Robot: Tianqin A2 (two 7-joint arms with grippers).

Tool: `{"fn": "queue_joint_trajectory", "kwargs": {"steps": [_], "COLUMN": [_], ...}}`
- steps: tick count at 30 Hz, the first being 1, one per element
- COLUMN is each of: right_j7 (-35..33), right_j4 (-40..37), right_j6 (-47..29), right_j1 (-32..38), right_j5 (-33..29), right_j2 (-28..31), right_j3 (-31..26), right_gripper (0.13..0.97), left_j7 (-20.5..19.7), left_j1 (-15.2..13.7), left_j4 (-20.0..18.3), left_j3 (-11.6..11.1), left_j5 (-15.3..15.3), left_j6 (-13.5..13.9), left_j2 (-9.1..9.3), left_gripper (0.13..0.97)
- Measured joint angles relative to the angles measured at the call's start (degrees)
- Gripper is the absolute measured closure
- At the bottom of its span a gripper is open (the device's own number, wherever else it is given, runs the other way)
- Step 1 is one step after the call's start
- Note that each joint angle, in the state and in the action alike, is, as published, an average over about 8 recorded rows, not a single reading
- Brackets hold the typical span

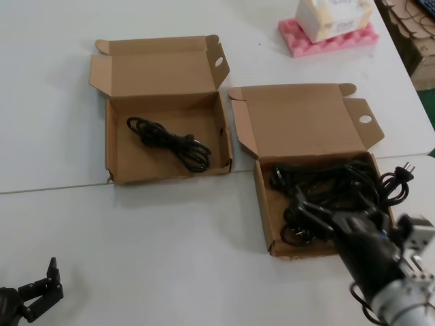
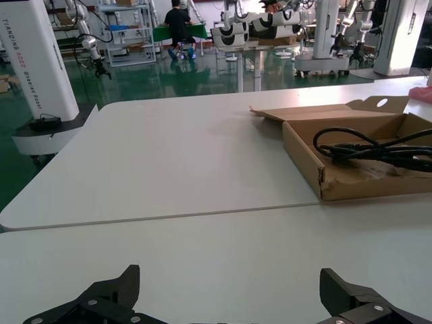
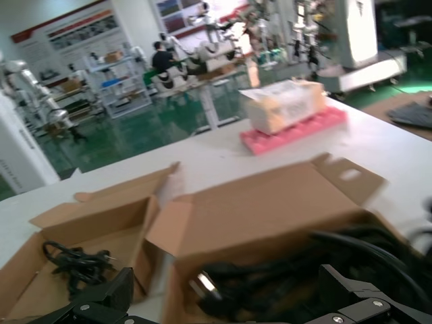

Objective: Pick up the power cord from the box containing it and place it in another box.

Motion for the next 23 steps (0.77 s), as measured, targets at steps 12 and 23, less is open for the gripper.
{"fn": "queue_joint_trajectory", "kwargs": {"steps": [12,23], "right_j7": [0.0,0.0], "right_j4": [2.6,2.6], "right_j6": [-2.2,-2.3], "right_j1": [-6.2,-6.3], "right_j5": [3.2,3.2], "right_j2": [-0.7,-0.7], "right_j3": [5.8,5.8], "right_gripper": [0.129,0.129], "left_j7": [0.0,0.0], "left_j1": [0.0,0.0], "left_j4": [0.0,0.0], "left_j3": [0.0,0.0], "left_j5": [0.0,0.0], "left_j6": [0.0,0.0], "left_j2": [0.00,0.00], "left_gripper": [0.135,0.132]}}
